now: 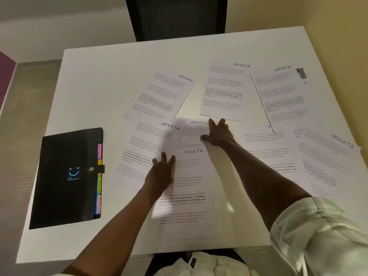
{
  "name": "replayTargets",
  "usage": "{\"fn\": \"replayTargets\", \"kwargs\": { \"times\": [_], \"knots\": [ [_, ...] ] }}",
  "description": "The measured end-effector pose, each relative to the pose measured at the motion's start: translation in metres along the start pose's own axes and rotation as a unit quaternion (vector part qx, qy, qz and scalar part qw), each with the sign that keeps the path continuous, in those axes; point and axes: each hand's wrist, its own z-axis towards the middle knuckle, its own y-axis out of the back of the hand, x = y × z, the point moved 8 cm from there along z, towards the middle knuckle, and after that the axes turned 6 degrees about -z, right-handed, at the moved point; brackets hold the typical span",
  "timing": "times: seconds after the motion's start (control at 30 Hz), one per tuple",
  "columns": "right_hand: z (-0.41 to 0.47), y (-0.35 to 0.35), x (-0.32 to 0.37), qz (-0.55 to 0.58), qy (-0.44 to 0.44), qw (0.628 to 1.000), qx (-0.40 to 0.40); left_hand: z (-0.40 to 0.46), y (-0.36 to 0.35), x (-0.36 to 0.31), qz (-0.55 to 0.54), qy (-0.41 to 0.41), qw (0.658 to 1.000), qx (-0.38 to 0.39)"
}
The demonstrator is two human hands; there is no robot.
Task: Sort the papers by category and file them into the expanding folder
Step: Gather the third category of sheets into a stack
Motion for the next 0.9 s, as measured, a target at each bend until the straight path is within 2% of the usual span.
{"fn": "replayTargets", "kwargs": {
  "times": [0.2,0.27,0.33,0.4,0.47,0.57,0.7,0.9],
  "knots": [
    [-0.007,-0.005,0.017,-0.019,0.033,0.998,-0.048,0.001,-0.003,0.001,-0.017,-0.003,1.000,-0.003],
    [-0.011,-0.008,0.025,0.014,0.039,0.998,-0.048,0.001,-0.002,0.001,-0.035,-0.001,0.999,-0.007],
    [-0.016,-0.009,0.025,0.135,-0.003,0.990,-0.050,0.001,-0.001,0.002,-0.045,0.000,0.999,-0.009],
    [-0.025,-0.005,0.015,0.313,-0.087,0.943,-0.067,0.000,0.000,0.002,-0.053,0.001,0.999,-0.008],
    [-0.036,0.006,0.003,0.406,-0.145,0.896,-0.108,-0.001,0.000,0.002,-0.058,0.002,0.998,-0.008],
    [-0.049,0.037,-0.015,0.413,-0.148,0.879,-0.185,-0.004,0.002,0.005,-0.081,0.010,0.997,-0.010],
    [-0.067,0.093,-0.026,0.308,-0.061,0.915,-0.254,-0.006,0.002,0.006,-0.066,0.015,0.998,-0.016],
    [-0.116,0.178,-0.043,0.321,0.018,0.877,-0.358,-0.007,0.011,0.001,-0.051,0.012,0.999,-0.016]
  ]
}}
